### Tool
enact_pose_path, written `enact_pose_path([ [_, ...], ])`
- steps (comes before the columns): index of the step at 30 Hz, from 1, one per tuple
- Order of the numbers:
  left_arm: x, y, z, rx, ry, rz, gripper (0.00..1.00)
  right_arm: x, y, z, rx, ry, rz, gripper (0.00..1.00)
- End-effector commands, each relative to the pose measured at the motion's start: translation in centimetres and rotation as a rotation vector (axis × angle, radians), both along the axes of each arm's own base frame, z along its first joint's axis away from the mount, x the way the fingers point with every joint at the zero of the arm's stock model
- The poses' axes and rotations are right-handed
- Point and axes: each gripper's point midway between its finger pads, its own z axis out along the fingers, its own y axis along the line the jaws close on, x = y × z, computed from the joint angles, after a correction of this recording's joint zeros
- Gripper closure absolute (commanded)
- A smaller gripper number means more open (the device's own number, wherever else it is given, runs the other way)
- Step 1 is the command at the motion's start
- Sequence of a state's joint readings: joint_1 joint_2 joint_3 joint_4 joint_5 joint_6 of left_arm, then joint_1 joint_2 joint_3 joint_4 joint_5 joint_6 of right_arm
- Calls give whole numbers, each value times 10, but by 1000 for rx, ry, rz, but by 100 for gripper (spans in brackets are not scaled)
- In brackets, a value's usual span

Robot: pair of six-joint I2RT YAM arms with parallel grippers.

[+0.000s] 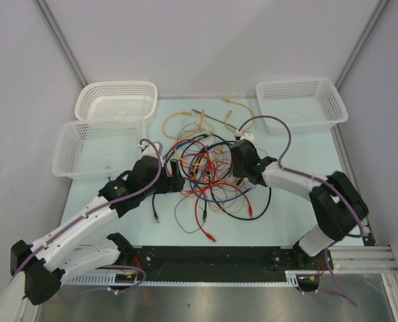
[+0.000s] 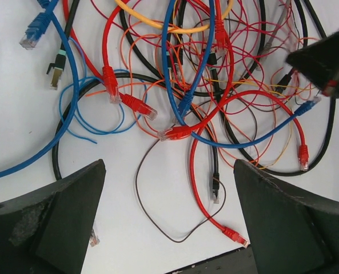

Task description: Untangle the cables

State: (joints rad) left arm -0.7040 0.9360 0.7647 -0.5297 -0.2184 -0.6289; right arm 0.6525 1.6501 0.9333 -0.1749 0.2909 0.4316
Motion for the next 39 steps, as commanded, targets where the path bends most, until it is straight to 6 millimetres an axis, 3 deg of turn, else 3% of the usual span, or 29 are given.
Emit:
enact_pose_path([
  [1, 8, 5, 32, -31, -82, 42, 0, 1, 17, 132, 158, -274, 29, 100],
  [2, 10, 6, 38, -37, -99, 49, 0, -4, 18, 156, 184, -315, 43, 100],
  [4, 12, 6, 46, -47, -125, 51, 0, -27, 23, 228, 272, -439, 103, 100],
  [6, 13, 4, 54, -65, -149, 47, 0, -50, 19, 279, 344, -531, 144, 100],
  [8, 15, -1, 65, -98, -188, 27, 0, -70, 24, 317, 404, -591, 203, 100],
  [11, 17, -15, 86, -184, -256, -25, 0, -92, 24, 345, 451, -604, 241, 100],
  [15, 13, -30, 130, -328, -402, -105, 1, -109, 28, 355, 474, -608, 273, 100],
  [24, 0, -43, 213, -496, -674, -241, 1, -105, 34, 335, 420, -558, 276, 100],
  [27, -1, -52, 216, -510, -685, -287, 0, -106, 40, 334, 427, -553, 295, 100],
  [39, 9, -89, 195, -554, -617, -390, 2, -112, 53, 334, 464, -528, 349, 100],
])
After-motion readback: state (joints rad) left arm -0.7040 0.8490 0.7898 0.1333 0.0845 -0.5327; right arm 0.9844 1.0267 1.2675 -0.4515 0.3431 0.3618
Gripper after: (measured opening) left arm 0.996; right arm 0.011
